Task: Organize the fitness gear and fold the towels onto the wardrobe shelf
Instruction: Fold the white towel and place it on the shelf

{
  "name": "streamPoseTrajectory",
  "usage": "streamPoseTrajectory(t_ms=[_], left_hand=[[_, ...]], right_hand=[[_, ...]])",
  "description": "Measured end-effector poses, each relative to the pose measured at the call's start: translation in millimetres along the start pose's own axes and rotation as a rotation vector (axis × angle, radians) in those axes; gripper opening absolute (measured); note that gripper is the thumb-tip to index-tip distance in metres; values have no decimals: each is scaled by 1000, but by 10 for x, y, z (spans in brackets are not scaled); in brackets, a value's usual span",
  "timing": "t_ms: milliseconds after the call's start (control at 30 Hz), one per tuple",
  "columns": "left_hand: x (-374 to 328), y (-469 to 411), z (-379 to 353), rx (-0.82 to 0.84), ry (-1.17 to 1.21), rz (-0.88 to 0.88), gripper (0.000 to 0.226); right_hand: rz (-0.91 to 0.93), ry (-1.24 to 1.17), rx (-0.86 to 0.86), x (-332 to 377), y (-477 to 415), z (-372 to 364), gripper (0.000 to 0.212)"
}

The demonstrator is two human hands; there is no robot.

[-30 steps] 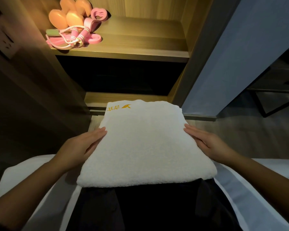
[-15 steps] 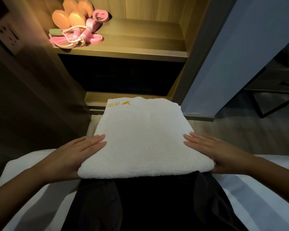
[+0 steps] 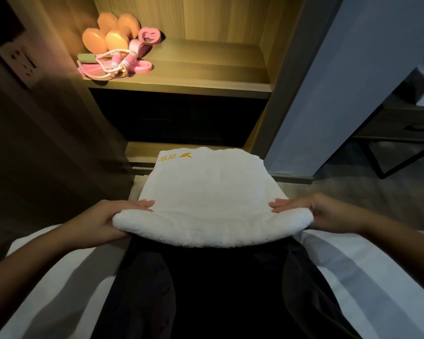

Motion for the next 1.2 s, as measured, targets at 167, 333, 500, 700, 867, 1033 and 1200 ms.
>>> streamPoseTrajectory(t_ms=[167,333,500,700,867,1033,1200], left_hand=[[19,-34,103,-45,185,66,44],[-43,-50,262,-219,396,101,51],[181,-142,301,-416,694,292,21],[300,-131,233,-478,763,460,26],[188,52,102,-315,776,306,90],[224,189,-43,-233,627,349,108],[27,74,136,-415,524,242,43]], right_hand=[[-142,-174,16,-178,-53,140,38],[-72,-508,-87,-170,-95,236,28],[-95,-739,-229,-240,-124,276,44],[-178,-831,-319,-378,-135,202,52],[-190,-720,-162,-353,37,43,48],[-87,-688,-420,-217,97,106,32],[-23,-432,-688,-43,57,268,23]])
Point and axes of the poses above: each hand's wrist, its own y-axis away from the middle knuckle, its own z-axis out of the back of the hand, x = y × z, the point moved 9 cm from there along -y, towards the middle knuckle, and after that the axes turned 8 degrees about x, right-handed, at the moved point
